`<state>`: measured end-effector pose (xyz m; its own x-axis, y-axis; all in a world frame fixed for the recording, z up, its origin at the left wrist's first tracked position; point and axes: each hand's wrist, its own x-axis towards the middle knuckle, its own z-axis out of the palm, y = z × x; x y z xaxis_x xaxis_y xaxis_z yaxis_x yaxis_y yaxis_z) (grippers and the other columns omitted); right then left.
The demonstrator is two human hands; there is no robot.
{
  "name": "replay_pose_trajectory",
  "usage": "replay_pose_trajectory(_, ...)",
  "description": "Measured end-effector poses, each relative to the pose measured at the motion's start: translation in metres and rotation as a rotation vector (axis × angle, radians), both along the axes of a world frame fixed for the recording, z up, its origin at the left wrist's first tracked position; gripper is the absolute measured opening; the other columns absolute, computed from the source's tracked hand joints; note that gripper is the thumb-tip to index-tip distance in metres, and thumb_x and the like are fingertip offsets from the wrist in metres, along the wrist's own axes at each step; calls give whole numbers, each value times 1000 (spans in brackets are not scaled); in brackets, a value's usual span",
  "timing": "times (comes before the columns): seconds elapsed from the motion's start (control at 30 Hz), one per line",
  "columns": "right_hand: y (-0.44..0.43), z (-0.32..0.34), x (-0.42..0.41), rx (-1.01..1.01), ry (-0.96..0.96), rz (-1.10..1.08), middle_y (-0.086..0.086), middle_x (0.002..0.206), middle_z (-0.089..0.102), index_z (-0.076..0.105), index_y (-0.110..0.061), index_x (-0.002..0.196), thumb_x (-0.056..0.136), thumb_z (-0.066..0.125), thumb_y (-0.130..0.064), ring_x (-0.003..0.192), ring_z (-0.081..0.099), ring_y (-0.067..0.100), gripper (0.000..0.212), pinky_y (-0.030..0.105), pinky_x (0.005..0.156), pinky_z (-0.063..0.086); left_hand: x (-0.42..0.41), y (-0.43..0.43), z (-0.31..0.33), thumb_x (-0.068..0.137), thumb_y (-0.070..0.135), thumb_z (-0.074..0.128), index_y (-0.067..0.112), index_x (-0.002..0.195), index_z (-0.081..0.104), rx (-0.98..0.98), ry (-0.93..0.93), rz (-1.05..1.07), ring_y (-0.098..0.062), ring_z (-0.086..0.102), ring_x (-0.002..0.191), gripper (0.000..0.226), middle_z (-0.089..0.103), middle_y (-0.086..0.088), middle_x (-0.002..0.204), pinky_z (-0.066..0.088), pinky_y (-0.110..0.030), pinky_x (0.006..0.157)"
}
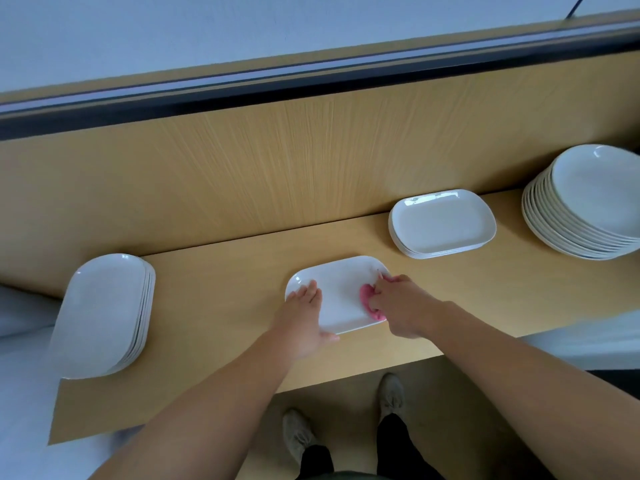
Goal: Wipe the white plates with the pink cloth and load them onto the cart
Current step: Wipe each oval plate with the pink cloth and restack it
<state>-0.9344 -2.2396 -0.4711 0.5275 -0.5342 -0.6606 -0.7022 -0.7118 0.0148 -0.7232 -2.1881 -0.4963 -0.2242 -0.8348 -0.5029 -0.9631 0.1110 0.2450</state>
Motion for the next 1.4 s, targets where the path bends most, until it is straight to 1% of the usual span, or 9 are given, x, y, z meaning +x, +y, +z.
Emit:
replay_pose_trajectory(0.17,11,5,-5,78,-193,-98,-7,104,56,49,-30,100,89,44,-7,99,49,11,26,31,89,42,-1,0,-3,87,62,54,6,154,1,13,-19,0,-23,-4,150,102,-10,-9,162,2,-34,121)
replay_pose_trajectory(0.3,17,9,-5,148,-278,-237,-17,92,61,50,-30,88,80,41,3,69,45,-3,36,14,62,26,-1,1,-4,87,64,52,7,154,1,4,-40,-8,-23,-3,150,102,-10,-8,162,3,-34,121)
replay_pose_trajectory(0.37,16,13,-4,190,-293,-267,-19,90,60,53,-33,91,83,40,2,73,48,-4,38,12,60,27,-2,0,-3,87,64,53,7,154,2,-4,-44,-9,-23,-3,150,102,-9,-8,162,3,-33,121)
replay_pose_trajectory(0.57,15,17,-16,182,-560,-510,-21,96,66,57,-34,101,84,40,1,96,61,2,42,27,88,50,1,4,1,84,64,56,9,155,2,-31,-30,-19,-20,-7,150,104,-10,-6,162,0,-31,121)
replay_pose_trajectory(0.73,4,27,-26,136,-646,-524,-19,96,67,60,-24,111,88,41,1,94,62,-1,39,26,92,49,16,24,2,94,43,54,15,154,17,-120,7,-48,-19,-4,150,76,-2,-3,163,3,-29,120)
replay_pose_trajectory(0.87,-3,28,-28,112,-664,-470,-17,91,65,59,-28,98,91,43,-4,90,60,6,29,31,91,50,23,42,-3,99,15,42,20,147,38,-184,56,-18,-14,11,149,49,19,3,160,14,-26,117)
replay_pose_trajectory(1.1,-9,31,-34,130,-697,-457,-17,99,65,60,-23,112,92,40,-1,96,61,1,36,29,94,49,18,41,-15,100,12,36,17,139,50,-221,25,2,-17,26,146,42,27,3,157,16,-30,118)
replay_pose_trajectory(1.23,-14,32,-35,133,-756,-458,-12,101,66,60,-17,116,92,41,2,95,62,2,36,29,95,49,19,43,-16,75,7,40,21,95,76,-236,0,-130,-17,69,104,43,70,1,116,53,-34,89)
replay_pose_trajectory(1.4,-21,39,-33,77,-842,-418,-10,100,65,59,-20,118,93,43,2,95,61,5,37,26,94,49,20,45,-18,88,5,31,19,121,64,-298,-50,-153,-16,49,131,49,50,4,143,28,-35,113)
